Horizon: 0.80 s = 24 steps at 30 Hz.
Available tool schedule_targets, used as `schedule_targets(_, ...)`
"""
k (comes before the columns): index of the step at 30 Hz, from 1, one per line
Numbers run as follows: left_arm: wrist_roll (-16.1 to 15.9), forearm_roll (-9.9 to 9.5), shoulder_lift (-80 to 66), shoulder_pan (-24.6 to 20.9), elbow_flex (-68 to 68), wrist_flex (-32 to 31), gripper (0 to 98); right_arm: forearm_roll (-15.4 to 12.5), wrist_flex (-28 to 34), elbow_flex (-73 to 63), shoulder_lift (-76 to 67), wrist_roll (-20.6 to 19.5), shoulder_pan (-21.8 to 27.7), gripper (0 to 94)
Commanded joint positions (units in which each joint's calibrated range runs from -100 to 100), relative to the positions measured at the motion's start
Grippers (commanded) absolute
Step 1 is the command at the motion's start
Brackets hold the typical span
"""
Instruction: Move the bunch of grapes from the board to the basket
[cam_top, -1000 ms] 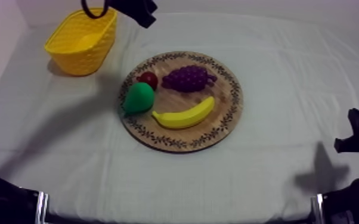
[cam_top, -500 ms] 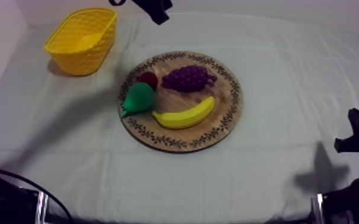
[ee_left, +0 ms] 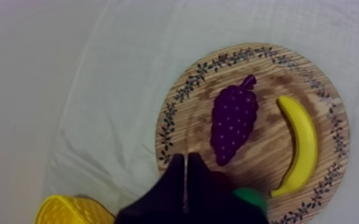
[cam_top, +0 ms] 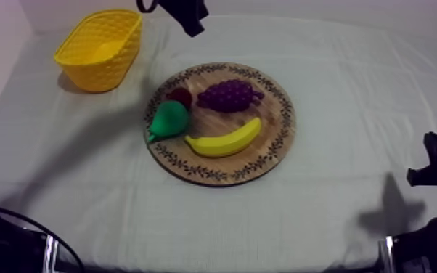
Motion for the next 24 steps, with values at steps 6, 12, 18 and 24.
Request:
schedule_targets(6, -4.65, 1.58, -0.71, -0.04, 4.11, -1.97, 61.4, 0.0, 0.0, 0.04, -0.02, 0.01, 0.02, 0.2)
schedule_targets(12, -5.7, 1.93, -1.15, -0.19, 7.69, -3.06, 85.8, 0.0, 0.0, 0.04, -0.02, 0.01, 0.02, 0.2)
schedule_targets(18, -5.7, 2.18, -1.44, -0.23, 9.19, -3.46, 88.7, 0.0, 0.0, 0.04, -0.02, 0.01, 0.02, 0.2)
schedule_targets(24, -5.48, 2.28, -0.73, 0.5, 10.92, -5.5, 87.7, 0.0, 0.0, 0.04, -0.02, 0.01, 0.02, 0.2)
